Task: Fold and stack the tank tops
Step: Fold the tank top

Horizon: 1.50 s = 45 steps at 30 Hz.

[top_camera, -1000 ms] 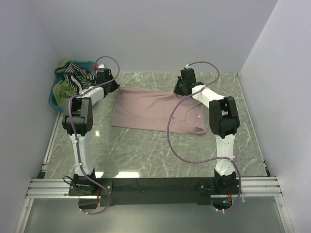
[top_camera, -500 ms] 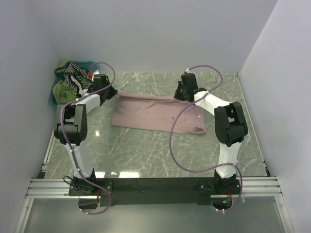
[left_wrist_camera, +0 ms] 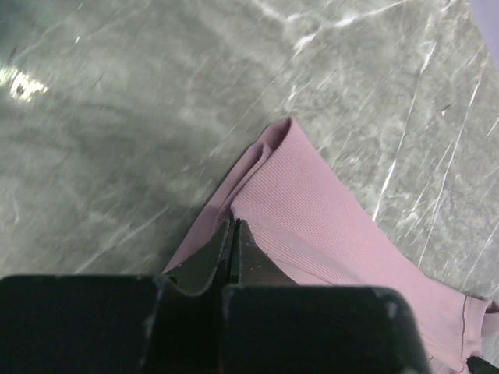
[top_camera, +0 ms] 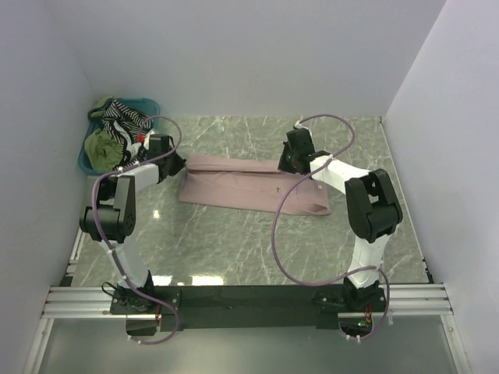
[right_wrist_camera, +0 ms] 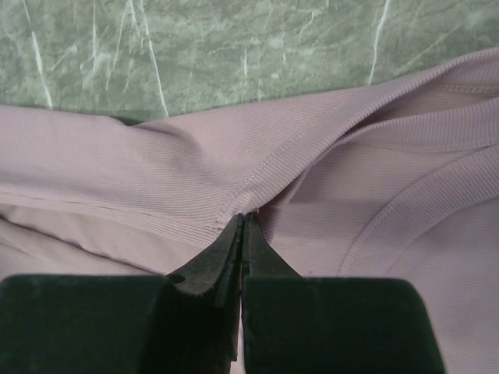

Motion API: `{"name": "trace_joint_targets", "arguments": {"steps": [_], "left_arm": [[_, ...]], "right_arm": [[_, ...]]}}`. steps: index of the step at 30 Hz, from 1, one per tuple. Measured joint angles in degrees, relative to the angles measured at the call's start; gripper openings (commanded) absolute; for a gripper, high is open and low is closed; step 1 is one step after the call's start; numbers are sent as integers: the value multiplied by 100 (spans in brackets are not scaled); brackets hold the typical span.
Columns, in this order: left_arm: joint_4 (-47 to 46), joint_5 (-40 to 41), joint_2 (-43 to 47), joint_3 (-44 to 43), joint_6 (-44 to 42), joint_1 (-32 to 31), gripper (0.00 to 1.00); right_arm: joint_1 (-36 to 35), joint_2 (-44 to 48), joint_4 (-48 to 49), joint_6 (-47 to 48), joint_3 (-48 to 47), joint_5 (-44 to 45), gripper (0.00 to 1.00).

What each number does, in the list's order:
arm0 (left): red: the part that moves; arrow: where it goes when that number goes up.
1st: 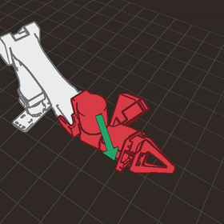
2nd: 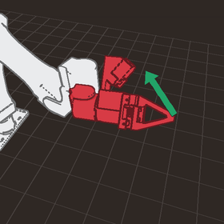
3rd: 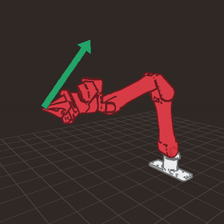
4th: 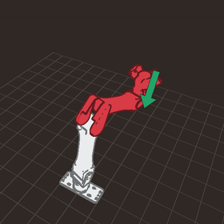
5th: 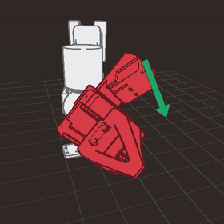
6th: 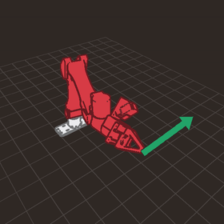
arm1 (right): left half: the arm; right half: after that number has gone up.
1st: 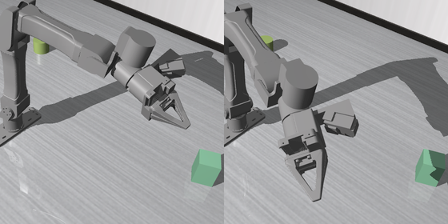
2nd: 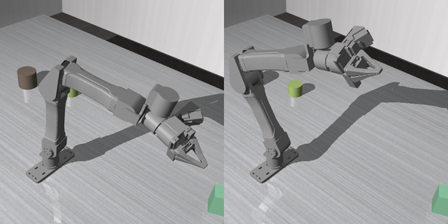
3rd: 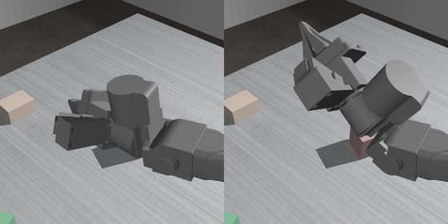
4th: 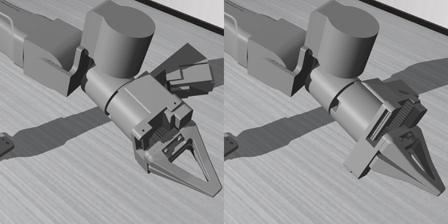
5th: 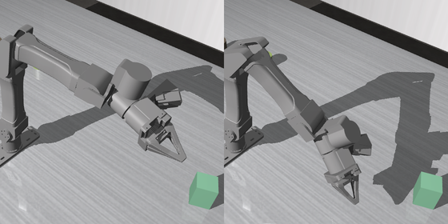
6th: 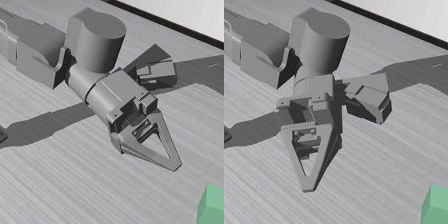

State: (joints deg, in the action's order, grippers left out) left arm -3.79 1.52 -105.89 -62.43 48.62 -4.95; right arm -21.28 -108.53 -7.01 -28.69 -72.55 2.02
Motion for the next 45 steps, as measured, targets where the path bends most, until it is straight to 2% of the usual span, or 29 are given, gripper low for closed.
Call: {"name": "trace_joint_targets", "arguments": {"steps": [19, 45], "left_arm": [[4, 170, 396, 588, 83, -11, 0], [74, 468, 481, 752, 85, -28, 1]], "right_arm": [[-345, 310, 151, -90, 638, 315, 0], [-525, 756, 448, -302, 1204, 496, 0]]}}
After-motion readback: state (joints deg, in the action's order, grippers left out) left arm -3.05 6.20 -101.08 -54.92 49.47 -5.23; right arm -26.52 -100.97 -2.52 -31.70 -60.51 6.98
